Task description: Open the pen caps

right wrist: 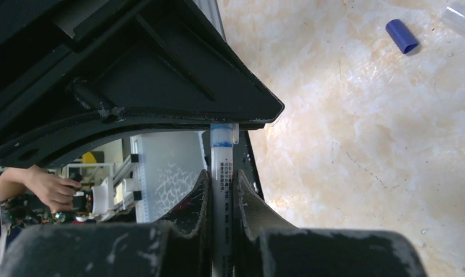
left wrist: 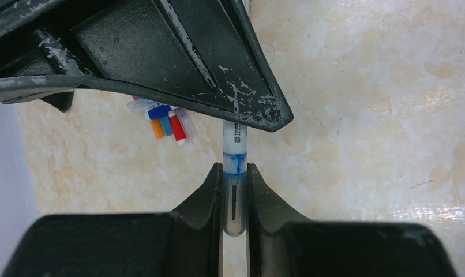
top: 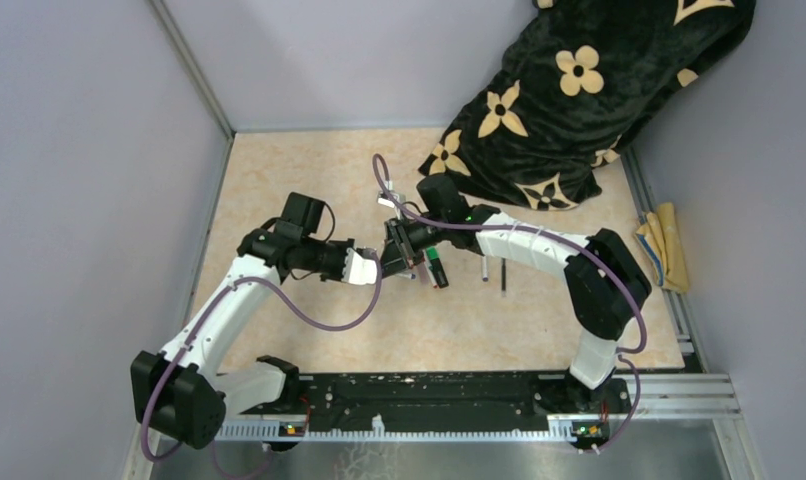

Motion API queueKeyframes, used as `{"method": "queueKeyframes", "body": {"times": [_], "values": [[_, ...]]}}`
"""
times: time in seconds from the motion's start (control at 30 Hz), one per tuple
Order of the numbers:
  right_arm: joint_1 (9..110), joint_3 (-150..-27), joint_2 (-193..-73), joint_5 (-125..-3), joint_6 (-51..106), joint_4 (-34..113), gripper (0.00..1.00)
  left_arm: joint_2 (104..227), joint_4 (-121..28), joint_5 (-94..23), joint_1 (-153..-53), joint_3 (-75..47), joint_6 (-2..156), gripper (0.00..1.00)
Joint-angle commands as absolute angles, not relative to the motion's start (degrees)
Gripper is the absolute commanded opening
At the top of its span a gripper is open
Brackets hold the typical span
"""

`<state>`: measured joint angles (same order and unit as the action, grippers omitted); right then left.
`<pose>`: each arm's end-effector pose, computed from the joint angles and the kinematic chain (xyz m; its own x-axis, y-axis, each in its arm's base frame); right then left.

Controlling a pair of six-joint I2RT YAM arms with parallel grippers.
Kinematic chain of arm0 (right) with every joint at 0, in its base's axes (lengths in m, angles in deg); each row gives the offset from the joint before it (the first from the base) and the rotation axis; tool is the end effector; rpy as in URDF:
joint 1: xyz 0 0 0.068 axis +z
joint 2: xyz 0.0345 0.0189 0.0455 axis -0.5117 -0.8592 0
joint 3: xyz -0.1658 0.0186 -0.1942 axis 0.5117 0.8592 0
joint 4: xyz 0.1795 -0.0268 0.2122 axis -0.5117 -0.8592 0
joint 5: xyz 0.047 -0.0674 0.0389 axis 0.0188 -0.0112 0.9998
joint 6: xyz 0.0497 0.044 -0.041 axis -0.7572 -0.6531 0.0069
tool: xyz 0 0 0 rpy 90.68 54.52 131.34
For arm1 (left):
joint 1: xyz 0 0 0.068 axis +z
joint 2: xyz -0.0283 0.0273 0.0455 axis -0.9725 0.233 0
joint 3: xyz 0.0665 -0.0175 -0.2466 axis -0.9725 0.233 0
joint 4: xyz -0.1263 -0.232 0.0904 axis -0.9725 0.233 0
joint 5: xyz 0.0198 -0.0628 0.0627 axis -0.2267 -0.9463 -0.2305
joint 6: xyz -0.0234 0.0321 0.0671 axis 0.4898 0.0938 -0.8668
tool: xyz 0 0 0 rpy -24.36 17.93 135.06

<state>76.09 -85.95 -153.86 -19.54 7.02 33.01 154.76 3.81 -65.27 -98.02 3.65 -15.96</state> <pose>0.2604 0.3380 0.2111 -0.7743 -0.3818 -0.5047 -0.5966 0.1746 0.7833 0.2192 -0.1306 0.2388 0.4628 0.6529 -0.5997 0.8735 -0.2207 0.4338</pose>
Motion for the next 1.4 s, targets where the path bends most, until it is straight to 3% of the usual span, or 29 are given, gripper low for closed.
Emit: {"method": "queueKeyframes", "body": {"times": [0.0,0.3,0.57,1.37], "values": [[76.66,-86.1,-153.16,-22.62,7.11,34.98,0.0,155.21,3.08,-64.35,-98.28,2.12,-15.51,0.0],[73.65,-77.02,-144.87,-25.64,11.78,30.21,0.0,154.89,-1.98,-51.7,-96.63,5.52,-17.74,0.0],[71.25,-66.48,-135.38,-30.15,13.61,28.24,0.0,160.31,-2.48,-52.99,-86.22,2.59,-21.79,0.0],[70.74,-64.01,-128.85,-34.88,17.0,18.95,0.0,160.39,-5.45,-45.31,-76.94,5.45,-33.34,0.0]]}}
